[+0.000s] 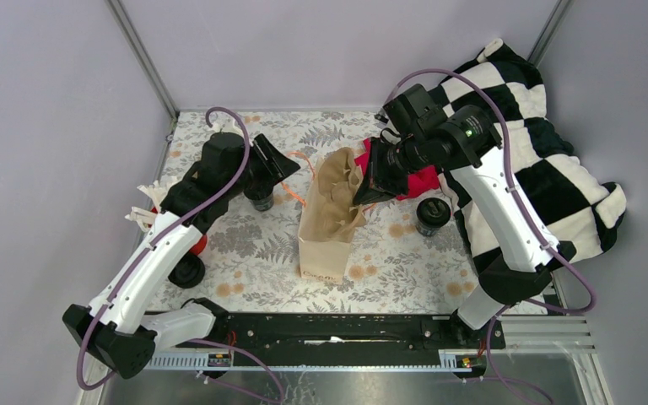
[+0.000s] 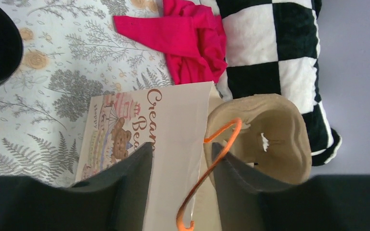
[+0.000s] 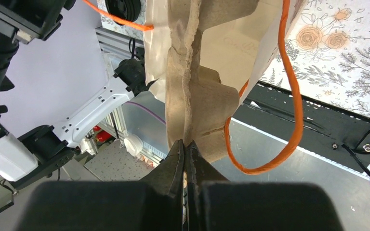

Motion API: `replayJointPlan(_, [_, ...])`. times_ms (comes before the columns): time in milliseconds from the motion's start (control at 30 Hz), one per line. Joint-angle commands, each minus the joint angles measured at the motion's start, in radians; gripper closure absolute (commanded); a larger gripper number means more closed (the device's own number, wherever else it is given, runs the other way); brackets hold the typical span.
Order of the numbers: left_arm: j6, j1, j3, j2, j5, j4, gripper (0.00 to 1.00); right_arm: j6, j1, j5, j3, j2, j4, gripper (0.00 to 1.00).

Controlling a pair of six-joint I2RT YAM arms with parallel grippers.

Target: Pack the takeout coffee

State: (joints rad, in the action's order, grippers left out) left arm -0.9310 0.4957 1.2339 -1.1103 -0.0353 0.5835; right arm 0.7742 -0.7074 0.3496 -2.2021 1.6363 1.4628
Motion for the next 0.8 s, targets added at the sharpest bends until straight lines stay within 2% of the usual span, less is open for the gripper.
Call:
replayJointPlan(0, [0.074, -0.003, 0.040, 0.005, -0.075, -0.020, 0.55, 0.008, -0.009, -0.040, -0.029, 0.022, 0.013, 1.00])
replayJointPlan(100, [0.056, -0.003, 0.029, -0.003, -0.122, -0.032, 0.71, 0.021, -0.013, -0.047, -0.038, 0.042, 0.014, 1.00])
replayJointPlan(167, [0.048, -0.004, 0.022, -0.008, -0.145, -0.037, 0.86, 0.028, -0.015, -0.051, -0.041, 0.054, 0.016, 1.00])
replayJointPlan(300, [0.012, -0.011, -0.014, -0.005, -0.216, -0.104, 0.99, 0.056, -0.017, -0.074, -0.055, 0.075, 0.015, 1.00])
replayJointPlan(467, [-0.072, -0.023, -0.087, 0.013, -0.304, -0.243, 1.00, 0.079, -0.025, -0.112, -0.064, 0.098, 0.016, 1.00])
replayJointPlan(767, [-0.100, -0.047, -0.114, 0.034, -0.310, -0.240, 1.00, 0.081, -0.083, -0.220, -0.070, 0.127, 0.014, 1.00])
